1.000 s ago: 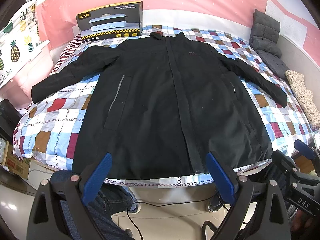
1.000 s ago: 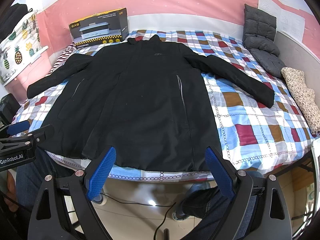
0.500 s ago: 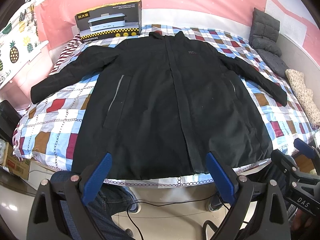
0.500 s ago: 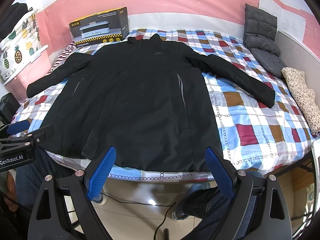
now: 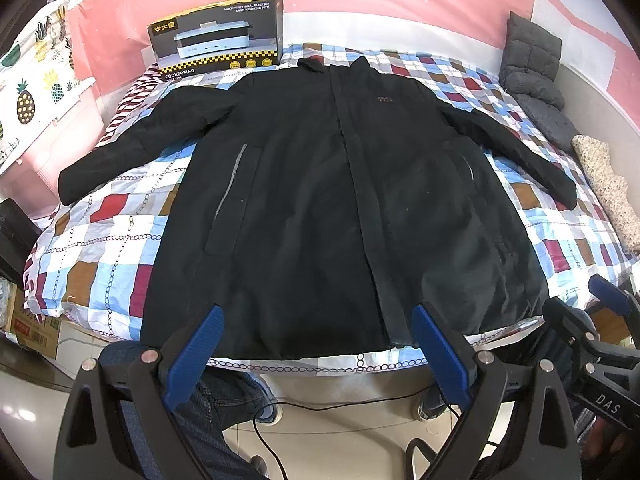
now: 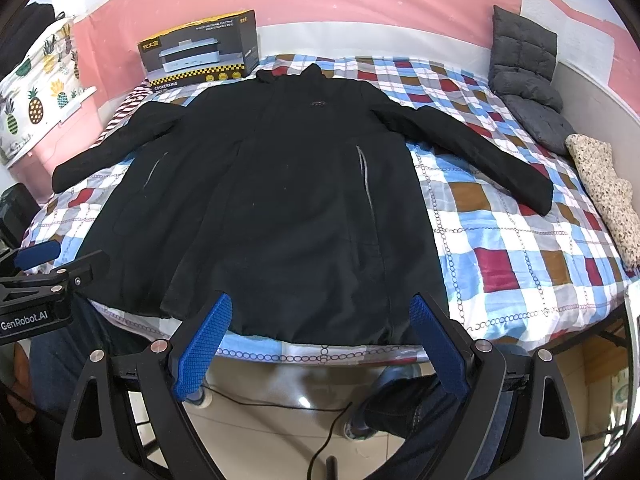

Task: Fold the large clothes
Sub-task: 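Push both grippers onto the coat hem and close them on it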

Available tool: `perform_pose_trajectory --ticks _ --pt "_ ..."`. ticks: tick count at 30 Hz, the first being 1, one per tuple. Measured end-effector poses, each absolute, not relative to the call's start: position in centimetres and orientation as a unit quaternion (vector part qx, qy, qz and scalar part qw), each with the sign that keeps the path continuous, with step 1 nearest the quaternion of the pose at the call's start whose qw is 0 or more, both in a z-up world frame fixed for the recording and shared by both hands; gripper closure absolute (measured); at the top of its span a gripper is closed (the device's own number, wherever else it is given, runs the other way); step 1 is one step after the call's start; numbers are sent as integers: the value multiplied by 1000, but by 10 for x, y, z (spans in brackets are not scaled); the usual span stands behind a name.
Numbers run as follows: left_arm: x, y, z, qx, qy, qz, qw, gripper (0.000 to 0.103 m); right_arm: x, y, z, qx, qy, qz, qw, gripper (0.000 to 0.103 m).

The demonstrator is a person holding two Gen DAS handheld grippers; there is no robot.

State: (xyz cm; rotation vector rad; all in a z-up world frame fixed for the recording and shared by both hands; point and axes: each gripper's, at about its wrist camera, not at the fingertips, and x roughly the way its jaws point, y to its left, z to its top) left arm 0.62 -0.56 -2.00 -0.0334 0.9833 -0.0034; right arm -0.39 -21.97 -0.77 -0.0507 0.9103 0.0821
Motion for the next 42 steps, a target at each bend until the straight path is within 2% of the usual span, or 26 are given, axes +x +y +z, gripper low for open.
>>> perform_pose_trajectory --ticks 16,27,37,42 --pt "36 6 -41 -23 496 2 868 7 27 -218 -19 -34 457 38 888 12" --pt "87 52 -59 -84 490 15 867 7 87 -199 -29 -47 454 65 887 12" --pt "149 123 -72 -122 473 73 869 12 156 -165 -39 -71 446 102 886 13" --pt "177 175 -75 -159 466 104 865 25 181 -149 -42 -85 444 117 884 13"
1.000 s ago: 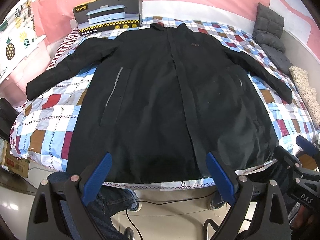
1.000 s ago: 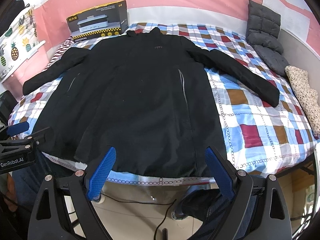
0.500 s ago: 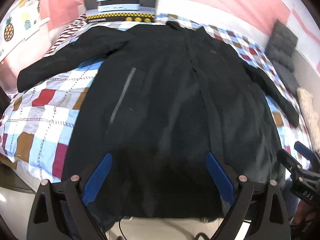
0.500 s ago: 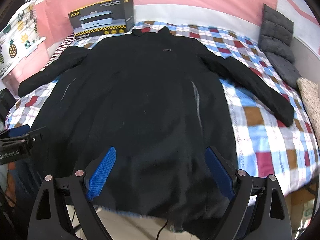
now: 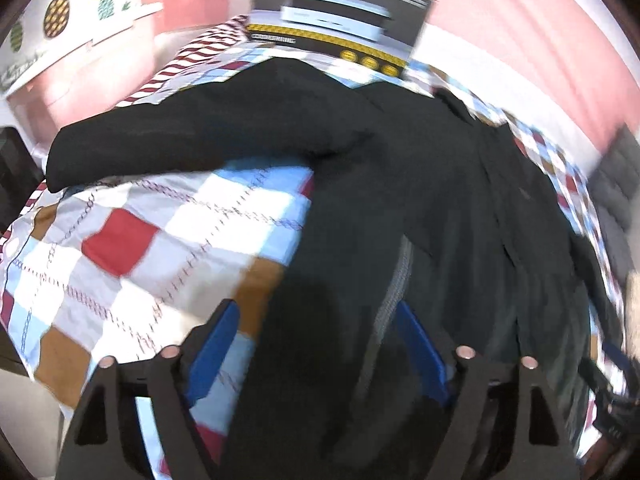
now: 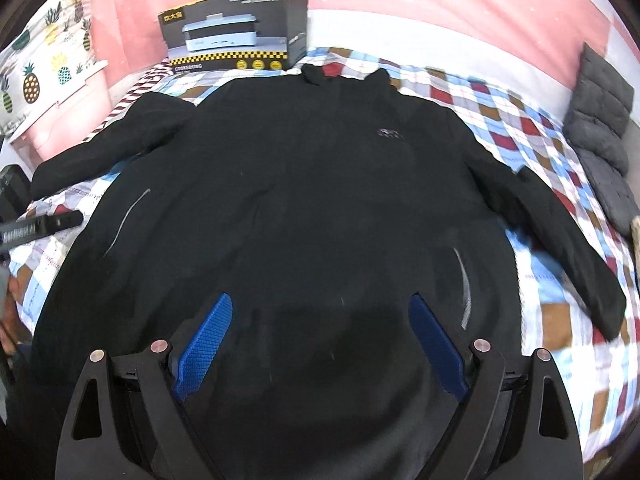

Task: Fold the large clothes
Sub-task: 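Push both grippers onto the coat hem and close them on it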

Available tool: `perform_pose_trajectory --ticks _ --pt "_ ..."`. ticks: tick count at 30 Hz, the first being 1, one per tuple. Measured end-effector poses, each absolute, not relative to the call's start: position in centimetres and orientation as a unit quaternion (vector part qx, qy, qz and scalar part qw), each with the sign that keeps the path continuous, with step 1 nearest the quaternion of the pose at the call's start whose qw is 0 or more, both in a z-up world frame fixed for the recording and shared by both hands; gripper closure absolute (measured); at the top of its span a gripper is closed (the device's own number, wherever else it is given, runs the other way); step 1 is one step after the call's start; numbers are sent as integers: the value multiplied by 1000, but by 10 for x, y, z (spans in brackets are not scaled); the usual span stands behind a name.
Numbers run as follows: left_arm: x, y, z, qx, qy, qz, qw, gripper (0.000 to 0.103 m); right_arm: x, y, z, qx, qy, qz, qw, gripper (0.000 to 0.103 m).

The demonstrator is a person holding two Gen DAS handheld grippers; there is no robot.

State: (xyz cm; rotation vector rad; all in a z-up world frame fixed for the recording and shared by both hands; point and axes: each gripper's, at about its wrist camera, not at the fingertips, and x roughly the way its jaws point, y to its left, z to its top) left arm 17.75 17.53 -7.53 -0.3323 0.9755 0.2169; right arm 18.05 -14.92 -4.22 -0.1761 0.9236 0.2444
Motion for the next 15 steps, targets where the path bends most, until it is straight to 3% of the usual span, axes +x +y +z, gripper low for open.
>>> perform_pose_trajectory --ticks 3,15 --pt "193 210 -77 -168 458 128 864 31 196 -141 -42 -90 442 120 884 13" --pt "219 358 -120 -287 423 249 822 31 247 -121 -59 -90 455 129 877 13"
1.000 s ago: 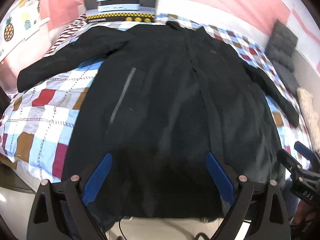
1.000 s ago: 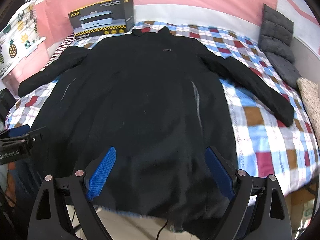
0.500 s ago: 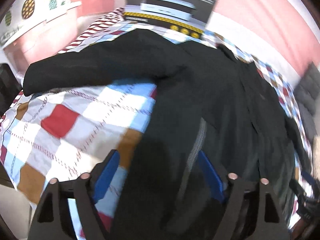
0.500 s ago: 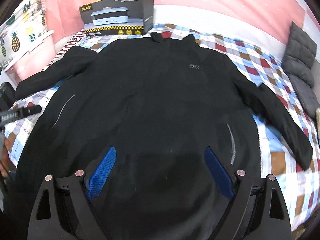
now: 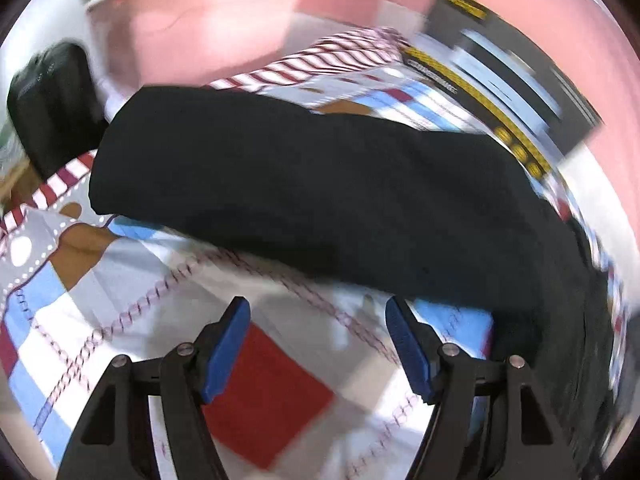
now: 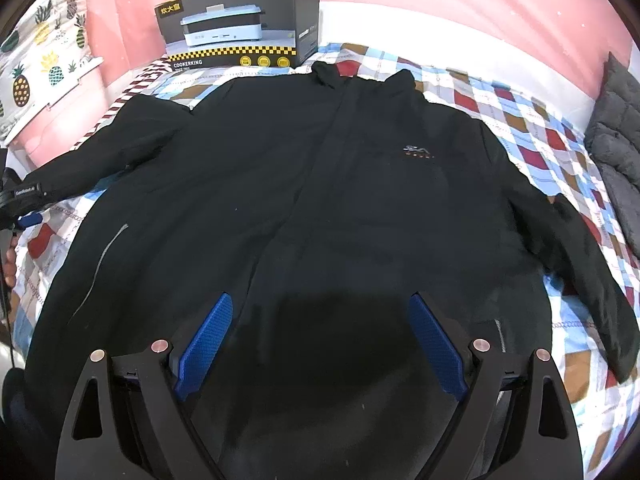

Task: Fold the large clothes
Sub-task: 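Push both grippers onto the coat hem and close them on it, then lift the hem with both grippers and carry it toward the collar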

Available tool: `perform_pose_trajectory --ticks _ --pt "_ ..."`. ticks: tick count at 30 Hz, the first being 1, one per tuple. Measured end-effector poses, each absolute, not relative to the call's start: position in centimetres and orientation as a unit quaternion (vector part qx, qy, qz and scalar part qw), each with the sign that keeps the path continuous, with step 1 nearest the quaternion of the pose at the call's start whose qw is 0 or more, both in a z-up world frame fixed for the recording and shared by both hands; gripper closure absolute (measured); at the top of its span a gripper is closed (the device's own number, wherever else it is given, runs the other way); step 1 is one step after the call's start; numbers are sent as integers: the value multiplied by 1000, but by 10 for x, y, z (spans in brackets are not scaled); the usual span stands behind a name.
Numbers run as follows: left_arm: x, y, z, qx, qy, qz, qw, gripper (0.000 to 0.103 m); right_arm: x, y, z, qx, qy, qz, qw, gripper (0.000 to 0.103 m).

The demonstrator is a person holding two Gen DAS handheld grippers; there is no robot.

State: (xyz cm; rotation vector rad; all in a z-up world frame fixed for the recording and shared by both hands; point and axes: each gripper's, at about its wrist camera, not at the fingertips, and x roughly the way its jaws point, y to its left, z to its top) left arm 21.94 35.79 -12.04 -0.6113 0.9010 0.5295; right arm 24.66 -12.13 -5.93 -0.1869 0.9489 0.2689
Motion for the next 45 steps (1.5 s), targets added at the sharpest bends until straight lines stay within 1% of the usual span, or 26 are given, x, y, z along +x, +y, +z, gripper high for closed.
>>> perform_pose_trajectory --ticks 5,6,7,8,10,11,12,13,14,16,18,20,24,27,29,32,34,41,44,45 --pt "232 384 -134 -322 405 261 815 31 255 -121 -67 -90 461 130 873 14" --pt "236 387 -136 -320 405 264 815 33 256 -122 -69 -90 462 129 873 13" --pt "240 390 -138 -316 405 268 815 44 258 -123 -70 -89 464 127 872 13" --pt "244 391 -140 -310 409 274 813 51 258 -124 -71 -87 465 126 872 14" --pt "249 393 -136 -305 410 272 816 72 259 -128 -72 -81 468 125 871 14" --pt "252 389 -129 -289 409 275 821 76 258 -130 -72 -80 468 124 872 14" --pt "253 386 -121 -269 407 278 827 83 257 -132 -71 -78 468 124 872 16" --pt "257 380 -112 -251 404 280 834 86 256 -133 -71 -77 468 124 872 19" --pt "259 374 -101 -236 398 280 841 87 254 -135 -71 -77 469 124 871 25" --pt "266 363 -75 -215 381 274 856 88 251 -140 -70 -74 471 125 870 30" --pt "269 349 -42 -199 357 259 875 89 247 -146 -68 -70 470 124 871 38" --pt "272 330 -7 -177 334 239 895 89 244 -154 -65 -61 470 121 872 40" --pt "288 277 57 -133 294 175 930 89 237 -174 -58 -42 463 108 879 40" --pt "308 231 85 -110 280 124 945 89 233 -189 -53 -28 457 98 884 40" --pt "323 197 94 -97 280 88 951 89 231 -201 -51 -18 454 89 886 40" --pt "347 142 90 -74 291 36 953 89 228 -219 -50 -6 452 76 889 40" --pt "363 105 75 -66 314 -2 947 89 227 -234 -54 7 455 66 888 40" --pt "402 -8 -14 -31 405 -87 910 89 227 -276 -74 55 479 42 875 40" --pt "407 -38 -53 -23 445 -102 889 85 229 -287 -80 63 482 44 873 40" --pt "407 -44 -63 -24 452 -109 885 76 231 -289 -82 68 484 47 871 40"
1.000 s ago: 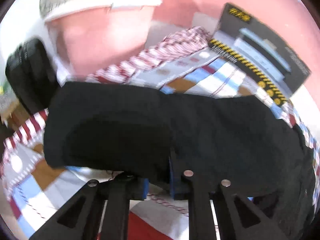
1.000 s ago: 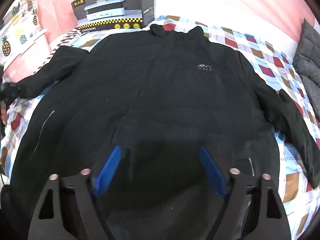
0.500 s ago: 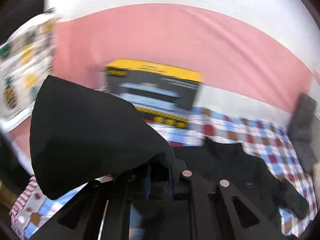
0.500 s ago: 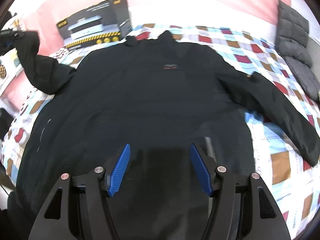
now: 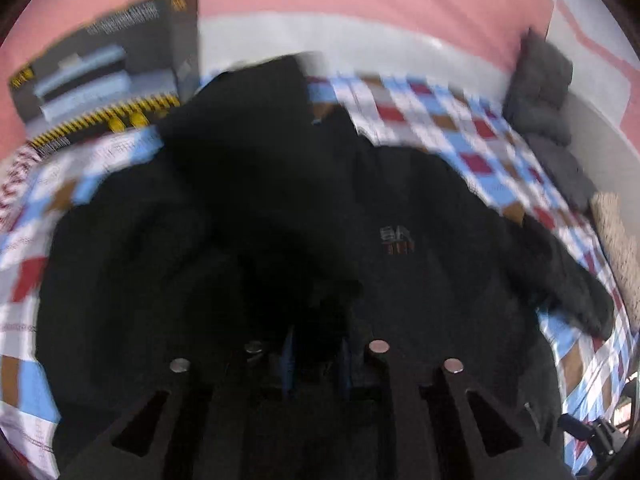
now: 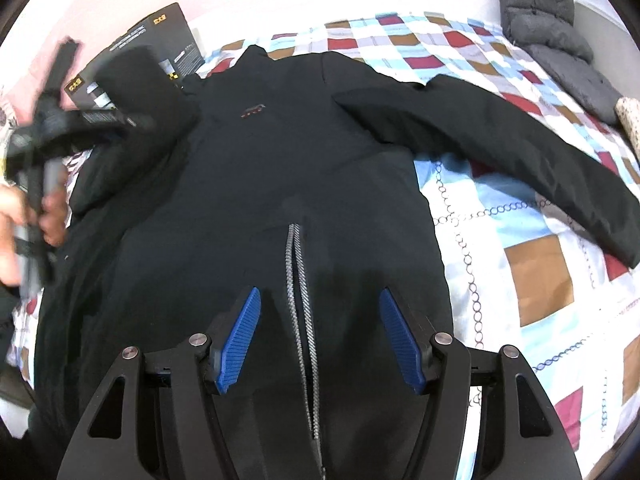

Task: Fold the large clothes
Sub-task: 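Lift the hem with both grippers and carry it toward the collar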

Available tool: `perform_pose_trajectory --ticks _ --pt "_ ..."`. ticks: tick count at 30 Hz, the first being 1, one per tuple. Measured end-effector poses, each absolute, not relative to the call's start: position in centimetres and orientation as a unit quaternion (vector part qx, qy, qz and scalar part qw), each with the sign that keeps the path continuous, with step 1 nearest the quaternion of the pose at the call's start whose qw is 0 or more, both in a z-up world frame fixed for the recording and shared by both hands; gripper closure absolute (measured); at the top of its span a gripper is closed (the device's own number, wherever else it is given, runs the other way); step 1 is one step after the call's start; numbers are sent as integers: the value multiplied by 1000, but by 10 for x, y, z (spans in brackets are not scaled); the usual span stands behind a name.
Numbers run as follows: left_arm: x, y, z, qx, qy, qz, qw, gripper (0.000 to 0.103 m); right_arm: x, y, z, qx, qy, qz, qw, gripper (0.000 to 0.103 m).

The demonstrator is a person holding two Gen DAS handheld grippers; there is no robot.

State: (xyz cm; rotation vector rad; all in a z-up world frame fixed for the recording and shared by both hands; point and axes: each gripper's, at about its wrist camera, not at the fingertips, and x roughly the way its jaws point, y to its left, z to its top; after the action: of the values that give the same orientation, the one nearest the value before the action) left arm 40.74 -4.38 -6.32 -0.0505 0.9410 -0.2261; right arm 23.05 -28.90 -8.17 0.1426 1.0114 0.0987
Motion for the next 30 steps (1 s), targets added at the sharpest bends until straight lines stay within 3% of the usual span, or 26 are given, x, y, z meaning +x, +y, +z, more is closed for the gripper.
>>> perform_pose_trajectory --ticks 3,5,10,17,22,23,24,25,30 --pt "402 -51 -78 -43 469 -147 870 41 232 -293 -84 74 487 50 869 40" --pt "395 -51 -74 -56 469 -165 866 34 235 -294 -84 80 491 48 866 40" --pt "364 -32 -33 -73 427 -187 882 33 246 -291 -72 101 484 57 867 40" --pt "359 73 -4 -49 380 -69 921 34 311 -257 -63 119 470 104 869 40" --pt "375 152 -34 -58 410 43 909 55 386 -230 -82 127 486 116 857 40" --pt "379 165 -44 -71 419 53 904 57 400 -227 -89 135 494 121 850 45" --pt "380 173 -55 -82 430 56 898 64 408 -226 -93 137 498 122 848 83" --pt "384 177 -65 -88 442 56 891 69 415 -224 -97 129 504 113 847 96" --pt "396 161 -98 -68 455 43 887 70 427 -237 -89 124 483 80 863 96"
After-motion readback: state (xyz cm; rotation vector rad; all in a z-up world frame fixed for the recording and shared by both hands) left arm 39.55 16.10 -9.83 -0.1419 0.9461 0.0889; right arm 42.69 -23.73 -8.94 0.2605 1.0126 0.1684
